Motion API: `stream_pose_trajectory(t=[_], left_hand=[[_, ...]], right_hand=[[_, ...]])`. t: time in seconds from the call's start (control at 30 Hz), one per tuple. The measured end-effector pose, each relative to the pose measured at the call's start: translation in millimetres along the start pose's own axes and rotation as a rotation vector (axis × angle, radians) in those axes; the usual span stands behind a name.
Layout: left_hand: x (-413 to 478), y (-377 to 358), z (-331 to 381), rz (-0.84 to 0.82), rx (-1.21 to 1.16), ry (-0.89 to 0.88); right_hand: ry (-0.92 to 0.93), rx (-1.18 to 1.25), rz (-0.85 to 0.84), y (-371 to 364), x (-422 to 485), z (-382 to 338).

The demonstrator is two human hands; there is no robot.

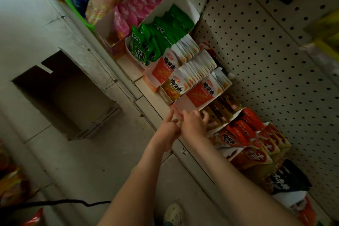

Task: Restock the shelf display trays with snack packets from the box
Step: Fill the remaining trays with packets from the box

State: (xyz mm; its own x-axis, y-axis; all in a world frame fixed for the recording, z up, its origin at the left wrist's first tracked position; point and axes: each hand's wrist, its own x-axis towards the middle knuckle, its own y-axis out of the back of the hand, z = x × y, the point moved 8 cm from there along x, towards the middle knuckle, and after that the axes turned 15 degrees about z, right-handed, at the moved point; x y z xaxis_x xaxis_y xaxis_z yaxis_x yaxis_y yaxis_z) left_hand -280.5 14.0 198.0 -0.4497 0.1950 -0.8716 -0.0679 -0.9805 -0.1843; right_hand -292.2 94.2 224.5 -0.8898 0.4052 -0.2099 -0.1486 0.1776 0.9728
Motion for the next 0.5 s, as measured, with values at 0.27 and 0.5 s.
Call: stream_pose_trajectory(t=[0.27,0.5], left_hand=[[0,-1,-1,-0.033,-0.087,-0.006],[9,11,13,0.026,-0.085,-0.029]], right_hand=[[0.009,0.015,0.017,-4,-6,-4],[0.083,0.116,0.224,23,9,-27]])
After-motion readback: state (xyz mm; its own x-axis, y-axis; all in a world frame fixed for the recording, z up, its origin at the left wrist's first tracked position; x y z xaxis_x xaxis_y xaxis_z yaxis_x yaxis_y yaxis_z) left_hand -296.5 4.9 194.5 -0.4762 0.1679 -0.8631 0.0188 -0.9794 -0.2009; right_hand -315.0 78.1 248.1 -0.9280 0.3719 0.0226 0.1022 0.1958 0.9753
